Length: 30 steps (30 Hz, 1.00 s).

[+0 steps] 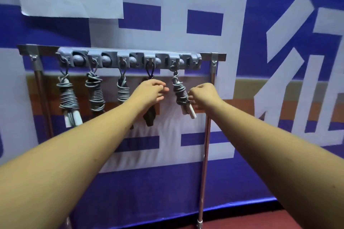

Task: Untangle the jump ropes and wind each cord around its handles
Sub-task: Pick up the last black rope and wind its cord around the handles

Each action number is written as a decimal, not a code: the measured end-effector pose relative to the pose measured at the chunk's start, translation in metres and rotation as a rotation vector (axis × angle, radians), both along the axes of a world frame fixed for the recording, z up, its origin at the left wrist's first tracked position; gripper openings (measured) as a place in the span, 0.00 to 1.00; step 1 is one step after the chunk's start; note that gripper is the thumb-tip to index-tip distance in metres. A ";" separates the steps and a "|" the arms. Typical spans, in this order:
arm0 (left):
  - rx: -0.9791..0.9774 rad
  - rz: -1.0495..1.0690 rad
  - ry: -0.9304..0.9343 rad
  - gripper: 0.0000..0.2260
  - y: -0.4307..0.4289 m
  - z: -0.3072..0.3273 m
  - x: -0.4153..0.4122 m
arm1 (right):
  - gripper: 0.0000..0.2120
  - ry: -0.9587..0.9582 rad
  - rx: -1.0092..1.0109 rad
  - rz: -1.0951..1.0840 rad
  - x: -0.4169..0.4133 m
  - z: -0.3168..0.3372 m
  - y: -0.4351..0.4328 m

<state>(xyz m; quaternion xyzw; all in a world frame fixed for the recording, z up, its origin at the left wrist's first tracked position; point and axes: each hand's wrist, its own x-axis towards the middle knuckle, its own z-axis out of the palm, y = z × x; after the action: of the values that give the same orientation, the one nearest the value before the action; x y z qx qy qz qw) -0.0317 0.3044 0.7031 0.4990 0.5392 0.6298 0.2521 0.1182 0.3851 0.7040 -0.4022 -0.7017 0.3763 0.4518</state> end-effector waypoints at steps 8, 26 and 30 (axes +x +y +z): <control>-0.361 -0.045 0.177 0.12 -0.067 -0.111 0.013 | 0.08 -0.093 -0.163 -0.025 0.023 -0.163 -0.042; -1.124 -0.129 -0.024 0.13 -0.277 -0.494 0.057 | 0.21 -0.741 -0.508 0.111 0.078 -0.513 -0.242; -1.248 -0.148 -0.001 0.13 -0.308 -0.556 0.057 | 0.17 -0.857 -0.631 0.319 0.080 -0.579 -0.282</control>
<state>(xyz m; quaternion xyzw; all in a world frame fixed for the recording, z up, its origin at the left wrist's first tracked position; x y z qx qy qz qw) 0.0253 -0.0039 0.1466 0.2935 0.7692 0.1777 0.5391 0.1985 0.1027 0.1248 -0.5240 -0.7282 0.4346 -0.0791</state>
